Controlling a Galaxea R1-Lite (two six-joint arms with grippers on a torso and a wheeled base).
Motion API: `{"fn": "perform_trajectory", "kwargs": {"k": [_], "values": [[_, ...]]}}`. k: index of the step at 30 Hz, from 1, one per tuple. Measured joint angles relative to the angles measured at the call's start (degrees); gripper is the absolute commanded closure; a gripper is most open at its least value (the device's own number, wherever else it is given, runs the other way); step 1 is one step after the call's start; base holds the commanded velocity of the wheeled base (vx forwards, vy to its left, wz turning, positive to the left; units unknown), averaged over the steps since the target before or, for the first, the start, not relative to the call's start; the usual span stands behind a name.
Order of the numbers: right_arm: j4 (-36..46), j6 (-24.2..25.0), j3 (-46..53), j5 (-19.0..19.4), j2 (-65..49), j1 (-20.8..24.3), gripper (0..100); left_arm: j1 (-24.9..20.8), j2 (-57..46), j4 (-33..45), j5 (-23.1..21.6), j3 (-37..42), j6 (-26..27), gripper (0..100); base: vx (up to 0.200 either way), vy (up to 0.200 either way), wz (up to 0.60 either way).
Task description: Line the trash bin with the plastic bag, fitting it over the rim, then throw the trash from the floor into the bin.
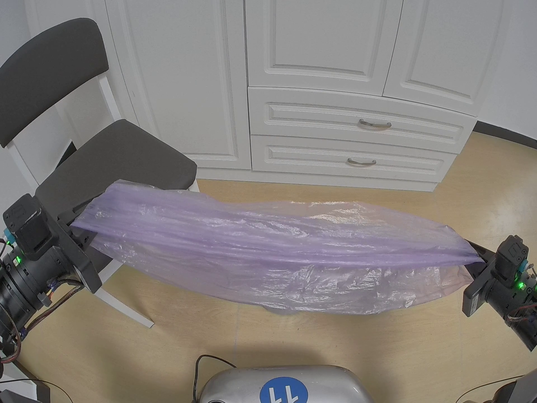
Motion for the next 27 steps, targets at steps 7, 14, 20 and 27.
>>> {"fn": "perform_trajectory", "kwargs": {"k": [7, 14, 20, 27], "values": [[0.1, -1.6, 1.3, 0.0, -0.6, -0.1, 100, 0.5, -0.1, 0.0, -0.1, 0.0, 0.3, 100, 0.0, 0.0, 0.0], [0.1, -4.0, 2.6, 0.1, -1.7, -0.2, 100, 2.2, -0.3, 0.1, -0.4, 1.1, 4.2, 100, 0.0, 0.0, 0.0], [0.2, -4.0, 3.1, 0.0, -2.2, -0.2, 100, 2.6, -0.9, 0.1, -0.5, 1.6, 4.4, 100, 0.0, 0.0, 0.0], [0.1, -4.0, 3.1, 0.0, -2.1, -0.2, 100, 2.1, -0.6, 0.4, -0.5, 1.8, 4.7, 100, 0.0, 0.0, 0.0]]}}
